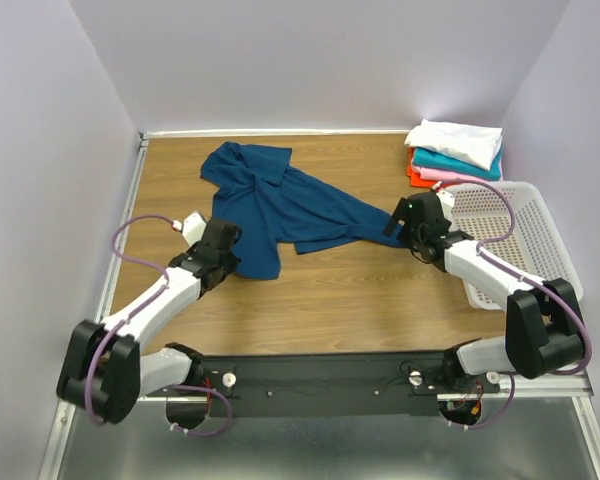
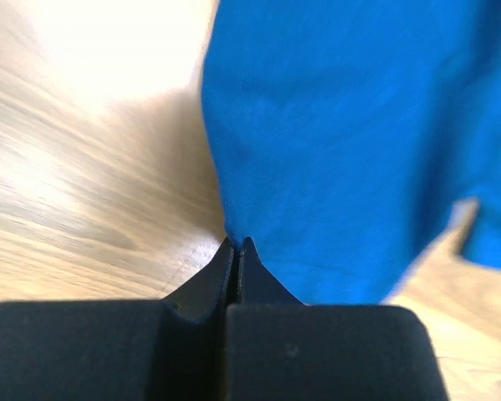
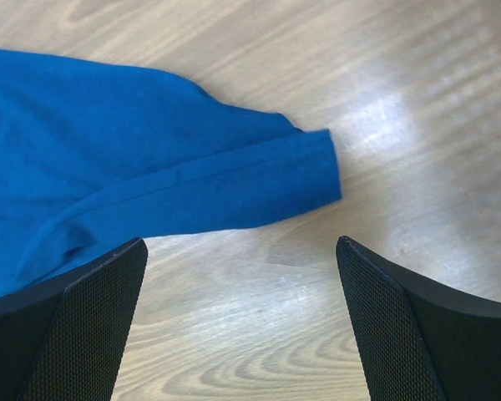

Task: Fold and stack the t-shirts
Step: Flatten the tshirt out

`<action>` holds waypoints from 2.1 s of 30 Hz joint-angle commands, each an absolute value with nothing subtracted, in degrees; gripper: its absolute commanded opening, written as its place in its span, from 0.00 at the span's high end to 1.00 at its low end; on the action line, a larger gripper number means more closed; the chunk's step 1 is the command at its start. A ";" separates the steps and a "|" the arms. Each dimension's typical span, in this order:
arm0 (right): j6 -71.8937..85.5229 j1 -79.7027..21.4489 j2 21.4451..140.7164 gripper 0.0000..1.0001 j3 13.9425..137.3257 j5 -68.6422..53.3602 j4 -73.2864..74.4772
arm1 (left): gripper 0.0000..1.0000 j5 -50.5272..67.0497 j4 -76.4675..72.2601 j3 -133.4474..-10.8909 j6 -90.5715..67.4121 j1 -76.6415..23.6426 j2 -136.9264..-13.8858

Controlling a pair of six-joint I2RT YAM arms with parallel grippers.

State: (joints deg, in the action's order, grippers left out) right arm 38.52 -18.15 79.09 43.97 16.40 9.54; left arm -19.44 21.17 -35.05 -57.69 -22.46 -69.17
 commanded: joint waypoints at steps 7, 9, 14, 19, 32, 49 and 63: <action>41.48 -18.02 76.73 0.00 38.94 19.42 11.16 | 1.00 -31.10 21.09 -36.03 -59.06 -19.95 -48.18; 42.97 -18.02 76.38 0.00 37.97 19.60 11.16 | 1.00 -32.86 22.14 -36.21 -60.81 -19.78 -45.11; 45.79 -18.02 78.21 0.01 37.96 23.46 11.16 | 1.00 -36.56 24.61 -35.25 -62.14 -19.07 -42.01; 45.61 -18.02 82.70 0.04 41.56 25.13 11.25 | 1.00 -37.18 25.93 -35.16 -62.05 -18.63 -43.68; 47.20 -18.02 88.50 0.31 42.98 23.99 11.07 | 1.00 -36.47 23.99 -33.40 -60.73 -18.19 -43.07; 42.89 -18.02 90.79 0.96 46.06 21.71 10.64 | 1.00 -35.24 22.41 -33.49 -59.33 -18.02 -42.63; 31.30 -18.02 66.47 0.99 50.00 18.29 10.81 | 1.00 -38.67 20.83 -48.76 -57.41 -17.93 -34.47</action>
State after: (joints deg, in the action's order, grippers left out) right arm 36.49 -18.15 73.52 46.59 20.05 10.87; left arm -33.93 24.10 -42.61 -59.22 -18.33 -38.17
